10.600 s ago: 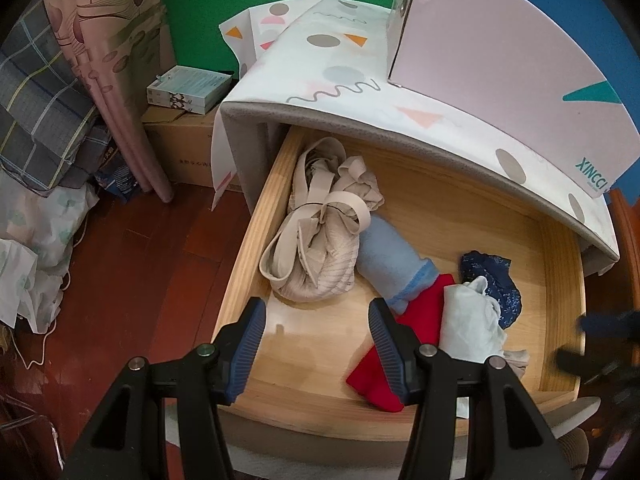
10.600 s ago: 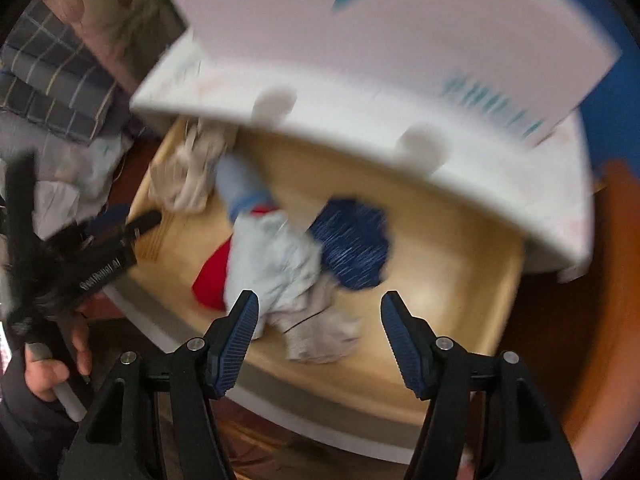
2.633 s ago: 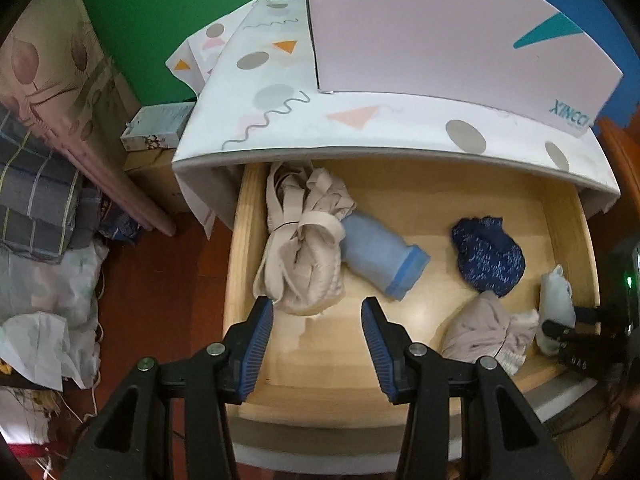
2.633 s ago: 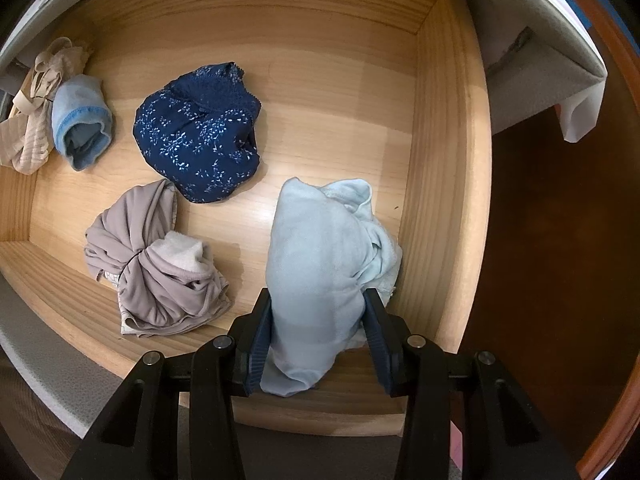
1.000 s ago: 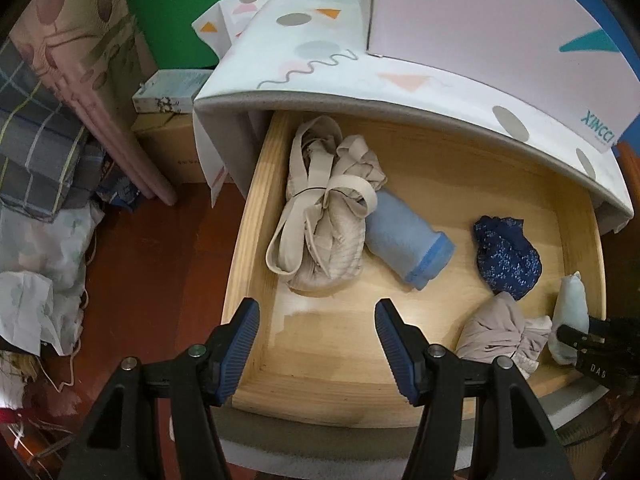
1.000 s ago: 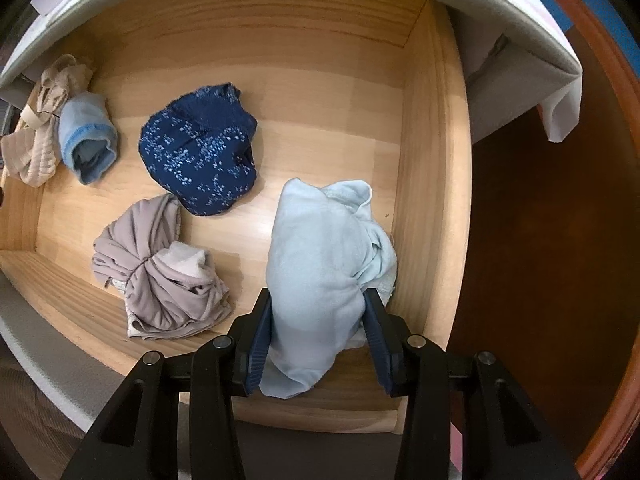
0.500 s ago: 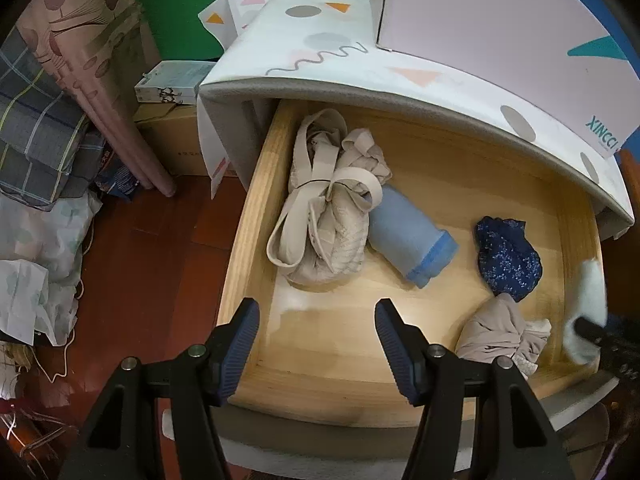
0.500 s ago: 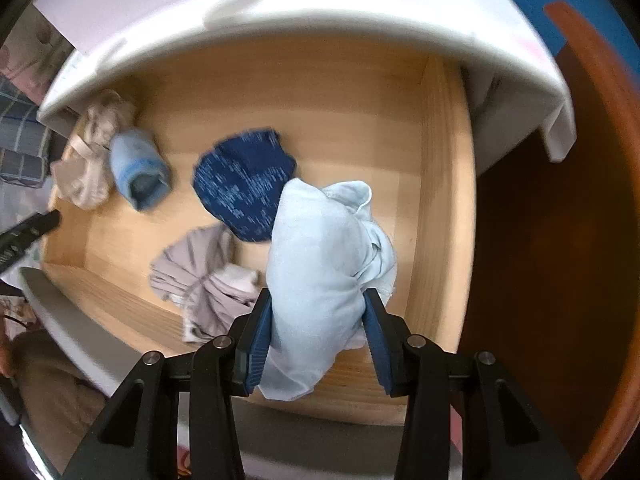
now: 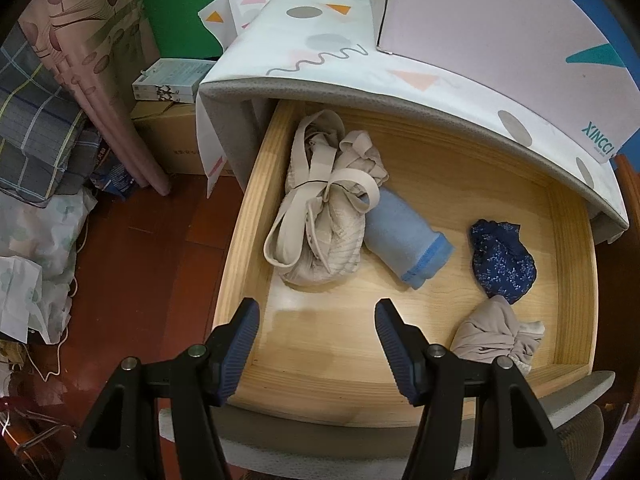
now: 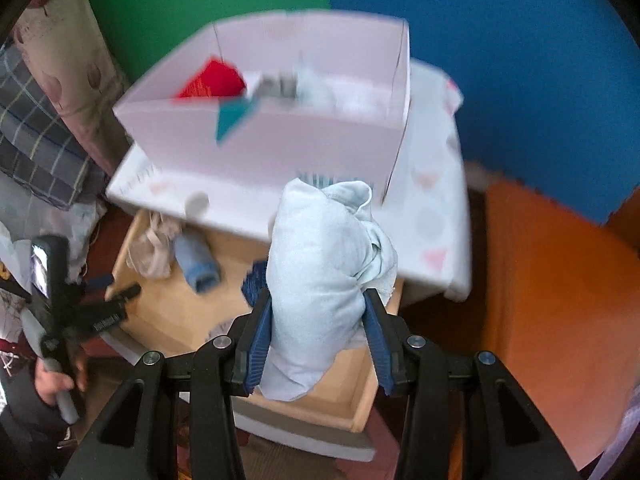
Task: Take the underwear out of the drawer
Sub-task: 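Lift the light-blue garment with the right tool and release it into the white box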
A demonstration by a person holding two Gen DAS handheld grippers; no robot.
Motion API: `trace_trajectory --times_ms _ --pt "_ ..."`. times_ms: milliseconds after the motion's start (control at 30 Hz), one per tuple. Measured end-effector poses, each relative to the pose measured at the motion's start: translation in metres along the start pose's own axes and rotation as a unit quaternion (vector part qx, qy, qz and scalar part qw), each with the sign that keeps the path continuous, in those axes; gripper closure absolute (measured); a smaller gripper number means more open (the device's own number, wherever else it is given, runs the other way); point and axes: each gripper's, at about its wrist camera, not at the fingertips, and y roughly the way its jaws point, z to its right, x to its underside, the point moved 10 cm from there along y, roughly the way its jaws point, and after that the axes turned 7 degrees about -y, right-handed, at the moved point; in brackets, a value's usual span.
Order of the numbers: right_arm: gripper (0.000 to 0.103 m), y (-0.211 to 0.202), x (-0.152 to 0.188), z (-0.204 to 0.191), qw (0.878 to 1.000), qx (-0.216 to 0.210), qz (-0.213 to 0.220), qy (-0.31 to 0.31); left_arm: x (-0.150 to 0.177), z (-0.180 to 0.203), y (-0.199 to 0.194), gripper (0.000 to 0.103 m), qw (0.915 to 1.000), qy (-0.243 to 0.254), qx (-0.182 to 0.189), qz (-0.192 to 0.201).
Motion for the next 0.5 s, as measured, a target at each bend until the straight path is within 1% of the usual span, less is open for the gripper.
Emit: trace_trajectory --times_ms 100,300,400,500 --pt "0.063 -0.017 -0.032 0.003 1.0 0.009 0.021 -0.006 0.001 0.003 0.0 0.041 0.9999 0.009 -0.005 0.003" --pt "0.063 -0.021 -0.089 0.005 0.999 0.023 0.046 -0.011 0.002 0.009 -0.002 0.041 0.9996 0.026 -0.009 0.008" --pt "0.063 -0.016 -0.116 0.009 0.998 0.033 0.049 -0.016 0.002 0.01 -0.001 0.041 0.9996 0.027 -0.005 0.006" --pt "0.062 0.003 -0.139 0.015 0.998 0.04 0.038 -0.013 0.002 0.008 0.0 0.041 0.9997 0.024 -0.006 0.005"
